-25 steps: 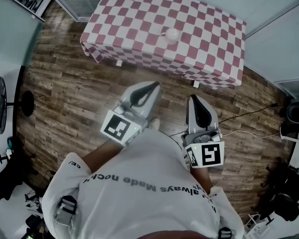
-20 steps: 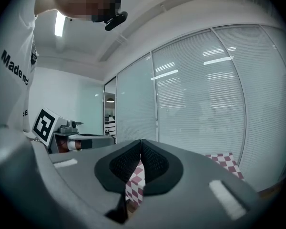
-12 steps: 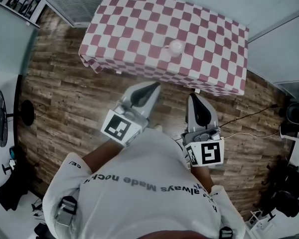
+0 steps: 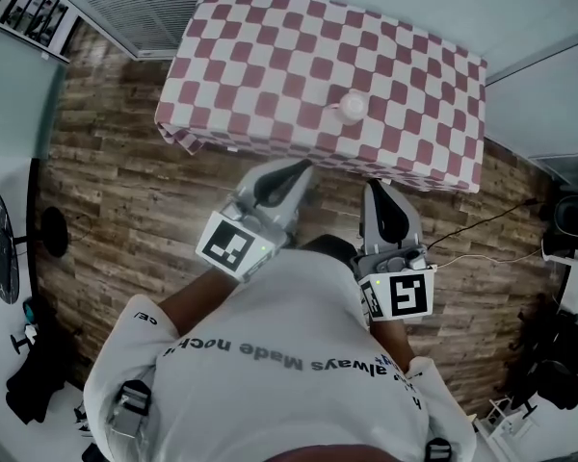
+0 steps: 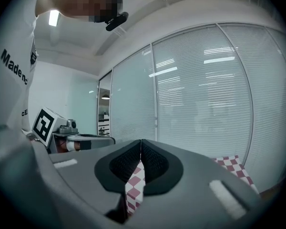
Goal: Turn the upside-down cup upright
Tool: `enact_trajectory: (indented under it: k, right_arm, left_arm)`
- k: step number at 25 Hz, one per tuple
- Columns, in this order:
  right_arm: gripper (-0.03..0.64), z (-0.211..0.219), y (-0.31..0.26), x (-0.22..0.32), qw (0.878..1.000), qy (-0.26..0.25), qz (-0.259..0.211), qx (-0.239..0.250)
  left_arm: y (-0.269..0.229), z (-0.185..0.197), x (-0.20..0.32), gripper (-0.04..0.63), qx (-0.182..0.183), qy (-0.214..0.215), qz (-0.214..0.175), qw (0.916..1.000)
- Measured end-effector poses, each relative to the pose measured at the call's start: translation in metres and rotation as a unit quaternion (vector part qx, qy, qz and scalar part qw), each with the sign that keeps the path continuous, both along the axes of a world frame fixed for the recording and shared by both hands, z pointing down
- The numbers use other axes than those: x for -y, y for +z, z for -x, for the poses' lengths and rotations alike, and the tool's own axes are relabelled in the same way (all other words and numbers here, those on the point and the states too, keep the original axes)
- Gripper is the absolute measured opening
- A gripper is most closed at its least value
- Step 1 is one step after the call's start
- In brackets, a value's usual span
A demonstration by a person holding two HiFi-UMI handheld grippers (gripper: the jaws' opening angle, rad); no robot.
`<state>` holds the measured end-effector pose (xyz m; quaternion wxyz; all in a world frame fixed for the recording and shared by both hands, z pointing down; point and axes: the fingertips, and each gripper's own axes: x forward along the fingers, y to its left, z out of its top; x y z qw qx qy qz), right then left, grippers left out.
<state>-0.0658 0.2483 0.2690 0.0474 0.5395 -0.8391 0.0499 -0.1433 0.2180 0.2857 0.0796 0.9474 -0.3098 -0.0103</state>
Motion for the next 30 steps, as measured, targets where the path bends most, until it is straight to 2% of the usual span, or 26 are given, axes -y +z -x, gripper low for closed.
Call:
enact_trajectory:
  k: [9, 14, 17, 27, 30]
  right_arm:
    - [0.003, -0.001, 0.005, 0.026, 1.0, 0.011, 0.01, -0.007]
    - [0.003, -0.005, 0.004, 0.043, 1.0, 0.01, 0.004, -0.008]
    - [0.003, -0.013, 0.005, 0.054, 1.0, 0.01, 0.004, -0.007]
    - [0.003, -0.079, 0.013, 0.115, 1.0, 0.013, 0.011, 0.003]
    - [0.003, -0.102, 0.015, 0.136, 1.0, 0.01, 0.01, 0.005]
  left_arm:
    - [0.008, 0.002, 0.028, 0.005, 0.003, 0.01, 0.009, 0.9999]
    - [0.002, -0.003, 0.045, 0.005, -0.008, 0.007, 0.012, 0.9999]
    - [0.004, -0.009, 0.057, 0.005, 0.001, 0.01, 0.001, 1.0]
    - [0.01, -0.073, 0.12, 0.005, 0.018, 0.013, -0.001, 0.9997]
    - [0.01, -0.095, 0.142, 0.005, 0.014, 0.006, 0.006, 0.9999]
